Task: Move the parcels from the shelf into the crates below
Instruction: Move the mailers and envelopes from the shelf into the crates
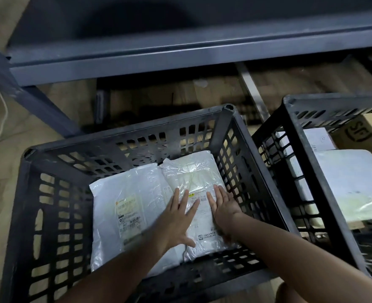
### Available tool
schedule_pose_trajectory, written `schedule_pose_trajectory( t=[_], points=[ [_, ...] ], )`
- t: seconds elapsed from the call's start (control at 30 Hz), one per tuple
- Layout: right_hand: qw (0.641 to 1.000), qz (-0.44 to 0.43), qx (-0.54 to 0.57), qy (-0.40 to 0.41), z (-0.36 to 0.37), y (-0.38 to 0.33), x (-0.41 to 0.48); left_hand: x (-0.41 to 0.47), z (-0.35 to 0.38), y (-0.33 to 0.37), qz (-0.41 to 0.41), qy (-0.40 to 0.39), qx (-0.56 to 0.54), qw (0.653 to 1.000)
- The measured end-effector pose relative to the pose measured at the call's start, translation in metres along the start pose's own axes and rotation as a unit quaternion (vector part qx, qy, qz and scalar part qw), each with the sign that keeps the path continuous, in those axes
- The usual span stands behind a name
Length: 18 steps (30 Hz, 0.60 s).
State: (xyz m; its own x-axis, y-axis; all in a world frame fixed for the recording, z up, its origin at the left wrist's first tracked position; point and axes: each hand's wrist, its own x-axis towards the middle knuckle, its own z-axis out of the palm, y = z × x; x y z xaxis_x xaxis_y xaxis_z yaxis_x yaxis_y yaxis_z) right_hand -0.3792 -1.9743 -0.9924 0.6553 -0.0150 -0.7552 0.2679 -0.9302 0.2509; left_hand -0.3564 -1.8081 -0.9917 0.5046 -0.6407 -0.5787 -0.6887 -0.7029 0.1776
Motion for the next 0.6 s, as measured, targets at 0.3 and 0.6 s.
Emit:
schedule_pose_trajectory(
  t=[0.3,0.6],
  points=[
    [0.999,-0.019,0.032,-0.002,-0.008,0.006,-0.001,0.007,0.0,0.002,-0.026,0.002,-0.003,1.0],
    [0.97,-0.088,0.215,0.067,-0.079,0.04,-0.077,-0.055,-0.097,0.011,-0.121,0.113,-0.201,0.966]
  ],
)
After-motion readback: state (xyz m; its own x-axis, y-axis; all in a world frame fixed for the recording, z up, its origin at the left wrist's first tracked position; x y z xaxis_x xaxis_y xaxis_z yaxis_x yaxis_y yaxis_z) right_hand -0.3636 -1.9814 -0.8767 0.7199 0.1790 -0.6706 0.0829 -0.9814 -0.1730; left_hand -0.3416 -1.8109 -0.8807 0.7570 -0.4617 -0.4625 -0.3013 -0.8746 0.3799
